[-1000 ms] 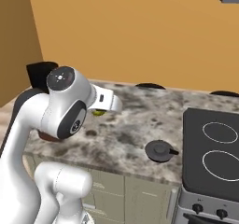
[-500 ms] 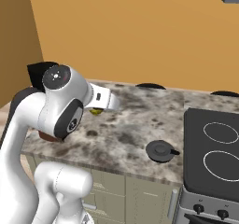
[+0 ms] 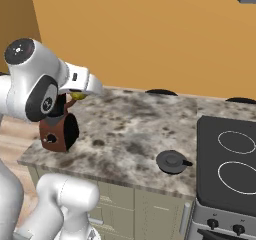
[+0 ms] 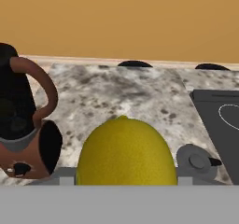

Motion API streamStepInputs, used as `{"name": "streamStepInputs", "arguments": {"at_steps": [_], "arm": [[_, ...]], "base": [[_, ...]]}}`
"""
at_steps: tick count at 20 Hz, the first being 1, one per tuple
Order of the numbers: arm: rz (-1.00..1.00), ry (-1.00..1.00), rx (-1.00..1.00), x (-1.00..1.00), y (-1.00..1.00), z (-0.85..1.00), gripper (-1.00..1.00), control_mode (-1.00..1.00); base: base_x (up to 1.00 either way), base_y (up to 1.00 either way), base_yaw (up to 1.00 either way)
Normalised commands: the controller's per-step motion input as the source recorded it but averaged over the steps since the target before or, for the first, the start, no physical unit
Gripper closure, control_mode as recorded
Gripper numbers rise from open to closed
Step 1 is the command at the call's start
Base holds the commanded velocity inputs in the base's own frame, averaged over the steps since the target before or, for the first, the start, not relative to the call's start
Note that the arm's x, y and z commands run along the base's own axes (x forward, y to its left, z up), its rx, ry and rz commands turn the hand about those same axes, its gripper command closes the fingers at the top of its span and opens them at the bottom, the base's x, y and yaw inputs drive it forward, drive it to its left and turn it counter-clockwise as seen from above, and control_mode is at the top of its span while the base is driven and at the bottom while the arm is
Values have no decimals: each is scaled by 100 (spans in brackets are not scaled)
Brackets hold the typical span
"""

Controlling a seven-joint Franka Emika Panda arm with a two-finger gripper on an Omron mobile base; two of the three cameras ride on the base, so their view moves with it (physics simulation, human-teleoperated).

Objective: Grab the lemons from the fridge, place them in the blender, close the lid, and turn on the blender to create a marinade.

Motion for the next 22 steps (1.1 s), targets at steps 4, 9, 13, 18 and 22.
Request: {"name": "streamStepInputs", "arguments": {"at_steps": [4, 9, 13, 18, 22], "arm": [[6, -4, 0, 40, 96, 3, 100, -100], [15, 0, 1, 43, 90, 0, 100, -100], [20, 0, 3, 53, 88, 4, 100, -100], [32, -1, 3, 56, 37, 29, 100, -100], [30, 0, -5, 24, 42, 2, 100, -100]], "base": [[0, 0, 0], [0, 0, 0], [0, 0, 0], [0, 0, 0], [0, 0, 0]]}}
